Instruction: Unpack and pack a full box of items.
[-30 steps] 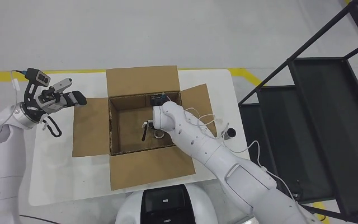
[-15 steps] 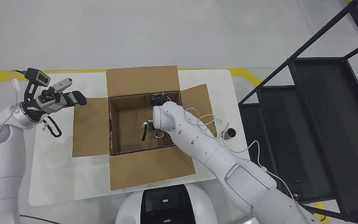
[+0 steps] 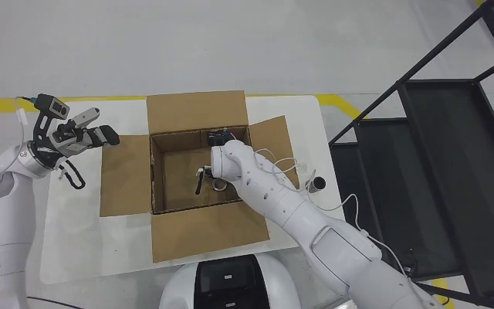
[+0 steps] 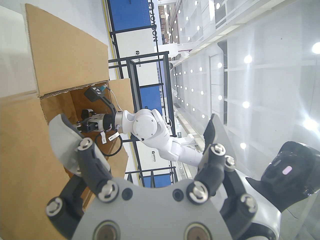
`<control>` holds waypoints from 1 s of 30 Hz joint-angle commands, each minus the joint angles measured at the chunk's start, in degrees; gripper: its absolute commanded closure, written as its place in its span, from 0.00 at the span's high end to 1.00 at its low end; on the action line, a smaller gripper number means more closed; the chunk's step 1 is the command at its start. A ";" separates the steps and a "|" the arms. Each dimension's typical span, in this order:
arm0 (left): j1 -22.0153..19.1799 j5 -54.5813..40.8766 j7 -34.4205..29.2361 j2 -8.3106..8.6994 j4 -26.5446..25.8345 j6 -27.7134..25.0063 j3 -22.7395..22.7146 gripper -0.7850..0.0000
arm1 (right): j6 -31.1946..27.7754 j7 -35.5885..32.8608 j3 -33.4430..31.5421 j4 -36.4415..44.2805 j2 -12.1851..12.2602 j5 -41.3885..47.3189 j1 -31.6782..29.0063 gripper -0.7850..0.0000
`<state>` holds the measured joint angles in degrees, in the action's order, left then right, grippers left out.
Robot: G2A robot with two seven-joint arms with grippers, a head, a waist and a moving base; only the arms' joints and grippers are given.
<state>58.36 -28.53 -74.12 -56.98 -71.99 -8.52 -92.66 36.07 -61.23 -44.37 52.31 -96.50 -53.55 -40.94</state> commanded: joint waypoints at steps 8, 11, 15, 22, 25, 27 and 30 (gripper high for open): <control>0.00 0.00 0.00 0.00 0.00 0.00 0.00 1.00 | 0.00 0.00 0.00 0.00 0.00 0.00 0.00 1.00; 0.00 0.00 0.00 0.00 0.00 0.00 0.00 1.00 | 0.00 0.00 0.00 0.00 0.00 0.00 0.00 1.00; 0.00 0.00 0.00 0.00 0.00 0.00 0.00 1.00 | 0.00 0.00 0.00 0.00 0.00 0.00 0.00 1.00; 0.00 0.00 0.00 0.00 0.00 0.00 0.00 1.00 | -2.21 0.58 1.31 2.61 0.26 -2.91 -2.65 1.00; 0.00 0.00 0.00 0.00 0.00 0.00 0.00 1.00 | -2.01 -0.42 1.21 4.42 0.51 -4.04 -3.71 1.00; 0.00 0.00 0.00 0.00 0.00 0.00 0.00 1.00 | -1.80 -0.62 0.51 5.40 0.82 -4.64 -4.28 1.00; 0.00 0.00 0.00 0.00 0.00 0.00 0.00 1.00 | -2.21 -1.81 -0.90 6.68 1.35 -5.06 -4.87 1.00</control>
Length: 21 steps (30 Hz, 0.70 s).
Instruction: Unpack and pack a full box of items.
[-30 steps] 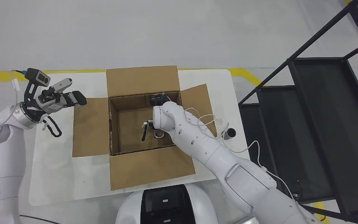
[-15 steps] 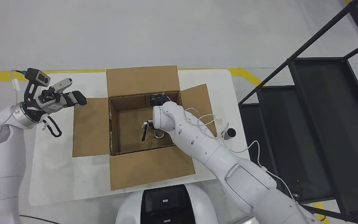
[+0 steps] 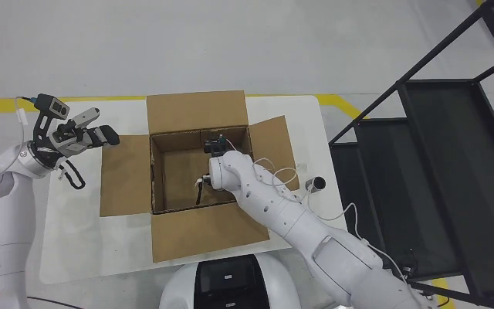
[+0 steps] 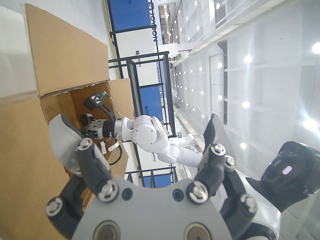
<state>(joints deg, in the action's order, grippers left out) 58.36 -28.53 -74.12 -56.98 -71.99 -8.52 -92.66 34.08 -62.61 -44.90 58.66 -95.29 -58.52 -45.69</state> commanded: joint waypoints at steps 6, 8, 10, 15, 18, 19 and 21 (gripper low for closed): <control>0.00 0.00 0.00 0.00 0.00 0.00 0.00 1.00 | -2.28 -3.19 -3.07 2.58 1.29 -0.80 -1.62 0.93; 0.00 0.00 0.00 0.00 0.00 0.00 0.00 1.00 | -2.26 -3.40 -3.84 2.37 1.48 -0.88 -1.79 0.82; 0.00 0.00 0.00 0.00 0.00 0.00 0.00 1.00 | -2.59 -3.20 -4.39 1.98 1.55 -0.68 -1.76 0.76; 0.00 0.00 0.00 0.00 0.00 0.00 0.00 1.00 | -3.05 -2.71 -4.68 -0.21 1.34 -0.28 -1.03 0.55; 0.00 0.00 0.00 0.00 0.00 0.00 0.00 1.00 | -3.25 -2.32 -4.24 -1.90 0.98 0.05 -0.48 0.50; 0.00 0.00 0.00 0.00 0.00 0.00 0.00 1.00 | -3.36 -2.16 -4.03 -2.47 0.84 0.18 -0.29 0.48; 0.00 0.00 0.00 0.00 0.00 0.00 0.00 1.00 | -3.48 -1.69 -3.72 -3.61 0.55 0.53 0.08 0.47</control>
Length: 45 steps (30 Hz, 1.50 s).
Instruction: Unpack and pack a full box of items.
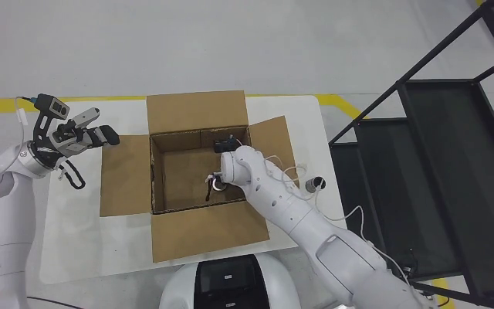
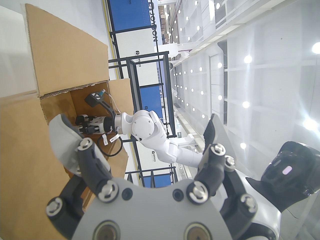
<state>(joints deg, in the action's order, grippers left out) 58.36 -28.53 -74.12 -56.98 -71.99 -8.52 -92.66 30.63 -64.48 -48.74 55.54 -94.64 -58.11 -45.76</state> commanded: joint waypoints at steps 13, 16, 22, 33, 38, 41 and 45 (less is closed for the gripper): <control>0.00 0.00 0.00 0.00 0.00 0.00 0.00 1.00 | -0.47 1.75 1.68 -5.66 -1.84 2.20 2.42 0.29; 0.00 0.00 0.00 0.00 0.00 0.00 0.00 1.00 | -0.46 1.84 2.01 -6.15 -2.15 2.39 2.63 0.00; 0.00 0.00 0.00 0.00 0.00 0.00 0.00 1.00 | -0.08 1.77 1.83 -4.37 -2.10 1.72 1.87 0.00; 0.00 0.00 0.00 0.00 0.00 0.00 0.00 1.00 | -3.50 -5.05 -7.33 17.78 2.31 -2.02 -7.22 0.00; 0.00 0.00 0.00 0.00 0.00 0.00 0.00 1.00 | -11.30 -9.58 -16.11 33.80 4.75 2.92 -14.64 0.00; 0.00 0.00 0.00 0.00 0.00 0.00 0.00 1.00 | -15.62 -11.55 -19.37 38.71 5.56 6.80 -17.20 0.00; 0.00 0.00 0.00 0.00 0.00 0.00 0.00 1.00 | -21.43 -11.37 -20.95 38.61 5.91 14.12 -17.53 0.00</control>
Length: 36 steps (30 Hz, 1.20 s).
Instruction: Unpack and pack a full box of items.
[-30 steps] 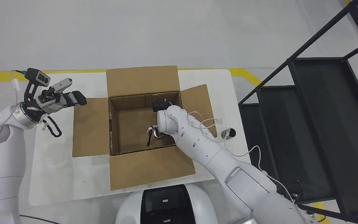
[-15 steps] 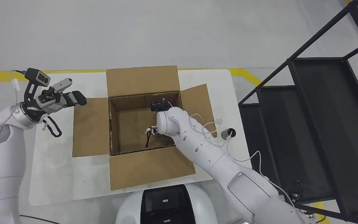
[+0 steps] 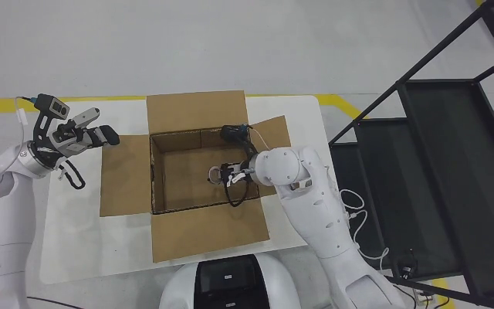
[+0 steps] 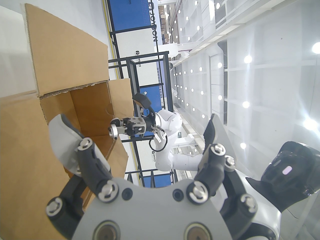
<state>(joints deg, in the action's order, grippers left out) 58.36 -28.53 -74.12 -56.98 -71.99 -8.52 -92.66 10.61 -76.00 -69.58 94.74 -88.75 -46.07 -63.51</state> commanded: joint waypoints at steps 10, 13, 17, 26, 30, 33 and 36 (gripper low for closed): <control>0.00 0.00 0.00 0.00 0.00 0.00 0.00 1.00 | -2.06 0.15 -0.12 -0.87 0.03 2.77 0.34 0.00; 0.00 0.00 0.00 0.00 0.00 0.00 0.00 1.00 | -2.06 0.15 -0.12 -0.87 0.03 2.77 0.34 0.00; 0.00 0.00 0.00 0.00 0.00 0.00 0.00 1.00 | -2.06 0.15 -0.12 -0.87 0.03 2.77 0.34 0.00; 0.00 0.00 0.00 0.00 0.00 0.00 0.00 1.00 | -2.06 0.15 -0.12 -0.87 0.03 2.77 0.34 0.00; 0.00 0.00 0.00 0.00 0.00 0.00 0.00 1.00 | -2.75 -0.94 -1.07 -0.02 0.39 5.34 -0.86 0.00; 0.00 0.00 0.00 0.00 0.00 0.00 0.00 1.00 | -3.68 -5.83 -4.72 5.54 1.40 7.97 -3.28 0.00; 0.00 0.00 0.00 0.00 0.00 0.00 0.00 1.00 | -4.85 -10.68 -10.78 13.52 2.67 11.45 -7.53 0.00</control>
<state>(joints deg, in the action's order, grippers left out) 58.36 -28.53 -74.12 -56.98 -71.99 -8.52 -92.66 6.14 -84.73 -77.37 104.72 -86.56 -36.38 -69.18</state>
